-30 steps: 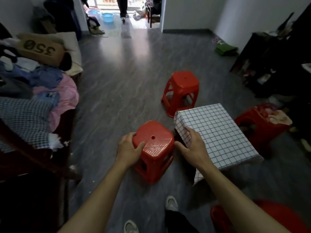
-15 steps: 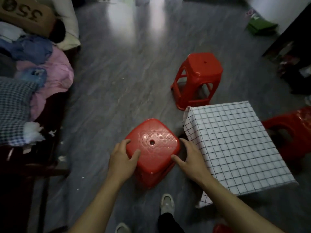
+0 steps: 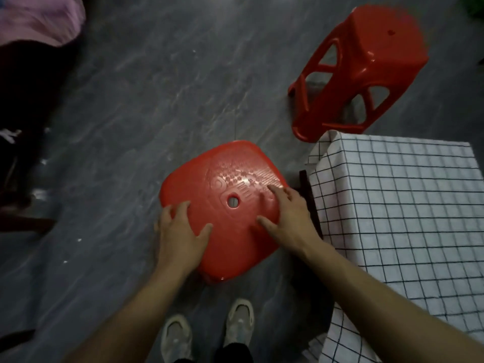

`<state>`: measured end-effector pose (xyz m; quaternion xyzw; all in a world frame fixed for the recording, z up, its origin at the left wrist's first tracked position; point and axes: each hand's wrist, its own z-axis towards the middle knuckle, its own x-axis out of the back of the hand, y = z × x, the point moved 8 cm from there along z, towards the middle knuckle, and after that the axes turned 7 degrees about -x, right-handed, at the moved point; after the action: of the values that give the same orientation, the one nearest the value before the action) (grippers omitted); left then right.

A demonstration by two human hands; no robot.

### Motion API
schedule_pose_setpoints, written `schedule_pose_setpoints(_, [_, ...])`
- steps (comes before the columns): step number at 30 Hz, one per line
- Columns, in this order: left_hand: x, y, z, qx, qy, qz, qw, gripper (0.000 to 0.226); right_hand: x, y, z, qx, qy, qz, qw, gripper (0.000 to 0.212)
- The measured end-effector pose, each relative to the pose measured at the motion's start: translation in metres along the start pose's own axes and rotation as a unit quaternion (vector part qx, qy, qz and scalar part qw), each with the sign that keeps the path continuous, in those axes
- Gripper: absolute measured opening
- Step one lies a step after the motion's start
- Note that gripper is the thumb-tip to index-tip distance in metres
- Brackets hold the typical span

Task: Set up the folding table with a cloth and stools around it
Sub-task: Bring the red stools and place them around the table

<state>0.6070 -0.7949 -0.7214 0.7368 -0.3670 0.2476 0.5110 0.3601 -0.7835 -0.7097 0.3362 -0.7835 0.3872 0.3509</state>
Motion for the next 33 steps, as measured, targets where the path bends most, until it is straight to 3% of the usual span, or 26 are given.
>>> schedule_pose_setpoints(4, [-0.013, -0.009, 0.001, 0.057, 0.001, -0.009, 0.998, 0.093, -0.013, 0.004, 0.03, -0.017, -0.018, -0.06, 0.998, 0.096])
schedule_pose_setpoints(8, [-0.027, -0.016, -0.003, 0.068, 0.0, -0.052, 0.996, 0.108, -0.017, 0.011, 0.044, -0.035, -0.045, -0.019, 0.998, 0.109])
schedule_pose_setpoints(14, [-0.025, -0.018, 0.01, 0.078, -0.013, -0.012, 0.997, 0.115, -0.019, 0.012, 0.037, -0.059, -0.038, -0.031, 0.997, 0.113])
schedule_pose_setpoints(25, [-0.012, -0.016, 0.032, -0.023, -0.083, 0.068, 0.994, 0.122, -0.05, 0.036, -0.033, -0.15, -0.019, 0.045, 0.987, 0.111])
schedule_pose_setpoints(33, [-0.014, -0.016, 0.035, -0.003, -0.089, 0.09, 0.992, 0.119, -0.047, 0.031, -0.019, -0.137, -0.056, 0.09, 0.985, 0.134])
